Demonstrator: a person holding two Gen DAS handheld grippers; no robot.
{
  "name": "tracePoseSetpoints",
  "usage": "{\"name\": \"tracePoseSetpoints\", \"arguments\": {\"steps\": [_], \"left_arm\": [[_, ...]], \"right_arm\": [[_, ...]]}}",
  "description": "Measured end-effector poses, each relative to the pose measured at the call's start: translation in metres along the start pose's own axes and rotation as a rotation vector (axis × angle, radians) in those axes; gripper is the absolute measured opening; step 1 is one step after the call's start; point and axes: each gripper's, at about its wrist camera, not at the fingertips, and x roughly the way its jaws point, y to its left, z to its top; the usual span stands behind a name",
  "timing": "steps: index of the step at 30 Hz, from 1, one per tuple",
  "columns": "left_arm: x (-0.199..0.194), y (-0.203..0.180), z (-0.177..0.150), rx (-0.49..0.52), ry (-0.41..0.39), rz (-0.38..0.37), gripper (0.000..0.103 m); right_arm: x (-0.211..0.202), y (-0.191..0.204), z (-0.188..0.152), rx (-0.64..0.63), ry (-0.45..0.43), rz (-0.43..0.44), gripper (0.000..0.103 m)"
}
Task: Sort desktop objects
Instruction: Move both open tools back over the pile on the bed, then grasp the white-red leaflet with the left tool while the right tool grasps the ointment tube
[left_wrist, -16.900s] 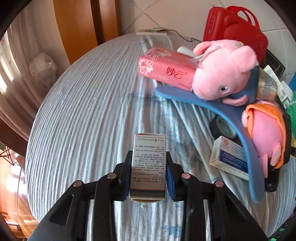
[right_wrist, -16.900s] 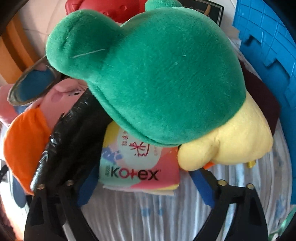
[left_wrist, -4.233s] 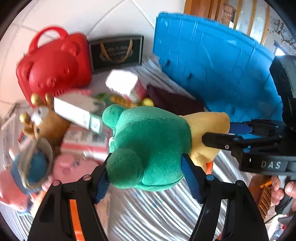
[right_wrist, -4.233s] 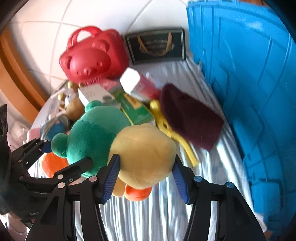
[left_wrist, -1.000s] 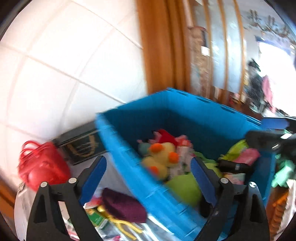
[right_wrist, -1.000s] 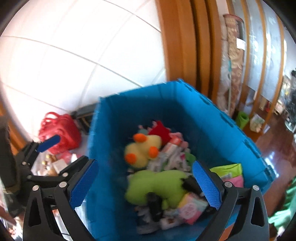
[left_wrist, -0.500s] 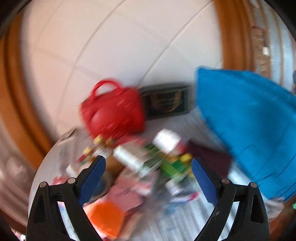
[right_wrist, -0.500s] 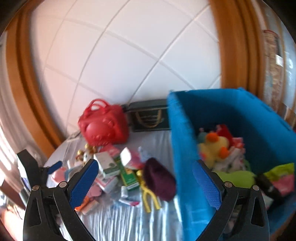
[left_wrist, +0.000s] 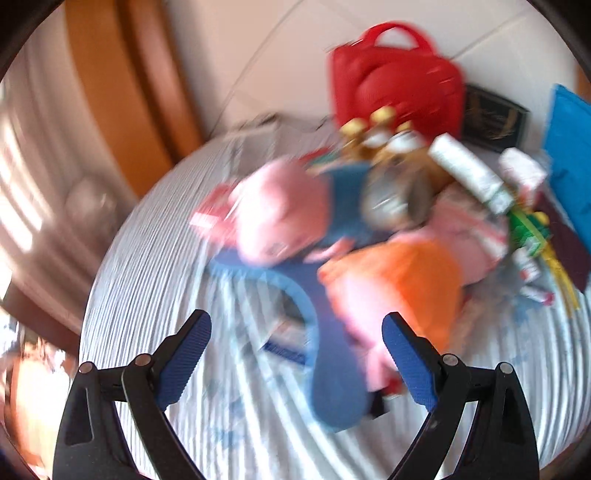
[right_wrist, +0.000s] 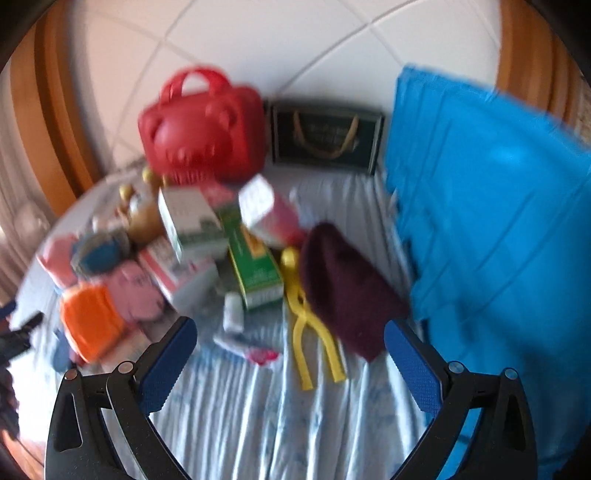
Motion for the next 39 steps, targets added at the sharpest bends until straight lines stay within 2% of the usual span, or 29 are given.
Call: {"name": "tracePoseSetpoints", "arguments": {"steps": [3, 6, 9, 11, 12, 14, 17, 21, 22, 23, 25, 26, 27, 29, 32, 36, 38, 39], "left_arm": [[0.011, 0.018, -0.013, -0.057, 0.050, -0.003, 0.095], [0.006, 0.007, -0.016, -0.048, 0.046, -0.039, 0.093], [-0.003, -0.034, -0.016, 0.035, 0.033, -0.133, 0.089], [-0.006, -0.066, -0.014, 0.080, 0.052, -0.211, 0.076], [-0.005, -0.080, -0.015, 0.102, 0.064, -0.242, 0.073], [-0.004, -0.112, -0.017, 0.156, 0.087, -0.308, 0.071], [0.005, -0.145, -0.019, 0.217, 0.121, -0.350, 0.072], [0.038, -0.164, -0.017, 0.242, 0.171, -0.299, 0.072], [0.053, -0.166, -0.017, 0.243, 0.197, -0.271, 0.072], [0.060, -0.167, -0.018, 0.238, 0.219, -0.275, 0.072], [0.076, -0.169, -0.022, 0.214, 0.262, -0.282, 0.072], [0.076, -0.168, -0.023, 0.197, 0.252, -0.291, 0.072], [0.076, -0.169, -0.024, 0.201, 0.254, -0.287, 0.070], [0.073, -0.173, -0.025, 0.203, 0.252, -0.294, 0.055], [0.073, -0.180, -0.025, 0.211, 0.258, -0.298, 0.044], [0.078, -0.189, -0.021, 0.198, 0.260, -0.290, 0.044], [0.081, -0.192, -0.019, 0.196, 0.259, -0.287, 0.044], [0.082, -0.193, -0.018, 0.196, 0.261, -0.289, 0.044]], "right_arm": [[0.031, 0.006, -0.012, -0.026, 0.068, -0.002, 0.103], [0.053, 0.007, -0.021, -0.035, 0.124, 0.005, 0.103], [0.066, 0.005, -0.027, -0.034, 0.152, 0.020, 0.103], [0.073, 0.004, -0.031, -0.040, 0.169, 0.030, 0.103], [0.076, 0.004, -0.032, -0.043, 0.179, 0.040, 0.103], [0.081, 0.003, -0.035, -0.046, 0.203, 0.058, 0.103], [0.084, -0.002, -0.039, -0.030, 0.225, 0.090, 0.103], [0.089, -0.008, -0.038, -0.029, 0.246, 0.132, 0.103], [0.091, -0.008, -0.038, -0.038, 0.249, 0.134, 0.099], [0.093, -0.007, -0.037, -0.048, 0.252, 0.139, 0.095], [0.099, -0.003, -0.036, -0.076, 0.265, 0.163, 0.074], [0.104, 0.001, -0.035, -0.094, 0.274, 0.171, 0.071], [0.109, 0.007, -0.035, -0.119, 0.285, 0.175, 0.070], [0.118, 0.017, -0.036, -0.165, 0.299, 0.182, 0.070], [0.135, 0.034, -0.037, -0.213, 0.318, 0.205, 0.070], [0.159, 0.048, -0.034, -0.262, 0.321, 0.207, 0.070], [0.168, 0.051, -0.036, -0.272, 0.346, 0.199, 0.063], [0.166, 0.055, -0.038, -0.291, 0.341, 0.194, 0.053]]}}
